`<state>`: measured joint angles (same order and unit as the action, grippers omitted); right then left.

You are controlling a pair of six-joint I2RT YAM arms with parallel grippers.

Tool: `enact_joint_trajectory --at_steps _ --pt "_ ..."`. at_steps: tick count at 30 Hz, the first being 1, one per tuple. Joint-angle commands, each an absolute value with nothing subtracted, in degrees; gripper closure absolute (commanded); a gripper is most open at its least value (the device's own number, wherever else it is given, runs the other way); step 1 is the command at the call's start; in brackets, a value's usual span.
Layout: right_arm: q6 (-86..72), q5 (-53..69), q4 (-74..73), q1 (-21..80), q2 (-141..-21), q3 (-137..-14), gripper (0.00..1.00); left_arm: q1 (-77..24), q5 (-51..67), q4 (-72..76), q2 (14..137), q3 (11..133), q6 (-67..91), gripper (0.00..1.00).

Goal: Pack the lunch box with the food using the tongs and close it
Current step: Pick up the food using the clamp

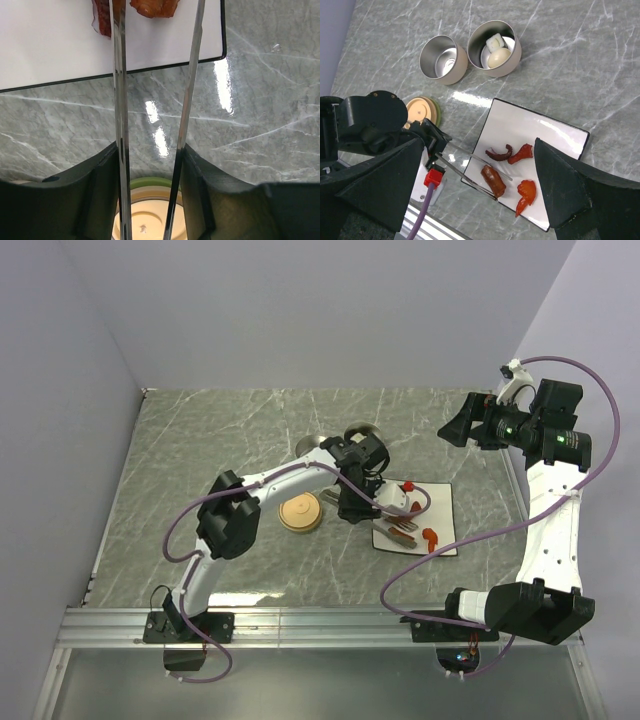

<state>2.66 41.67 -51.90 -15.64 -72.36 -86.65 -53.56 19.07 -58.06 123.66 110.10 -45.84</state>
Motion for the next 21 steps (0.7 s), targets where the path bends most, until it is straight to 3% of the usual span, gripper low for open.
enact_joint_trajectory --at_steps 1,8,21 --pt "3.08 41.31 -51.42 -16.00 -72.51 -87.45 0.00 -53.79 19.34 -59.24 123.58 112.94 -47.20 0.50" --pt "3.08 41.57 -51.42 -15.91 -72.25 -87.27 0.00 -53.88 18.46 -58.19 122.17 112.68 -46.23 0.59" --pt "2.99 41.57 -51.42 -16.08 -71.90 -87.28 0.00 -53.79 18.28 -55.02 117.16 113.64 -41.49 0.63"
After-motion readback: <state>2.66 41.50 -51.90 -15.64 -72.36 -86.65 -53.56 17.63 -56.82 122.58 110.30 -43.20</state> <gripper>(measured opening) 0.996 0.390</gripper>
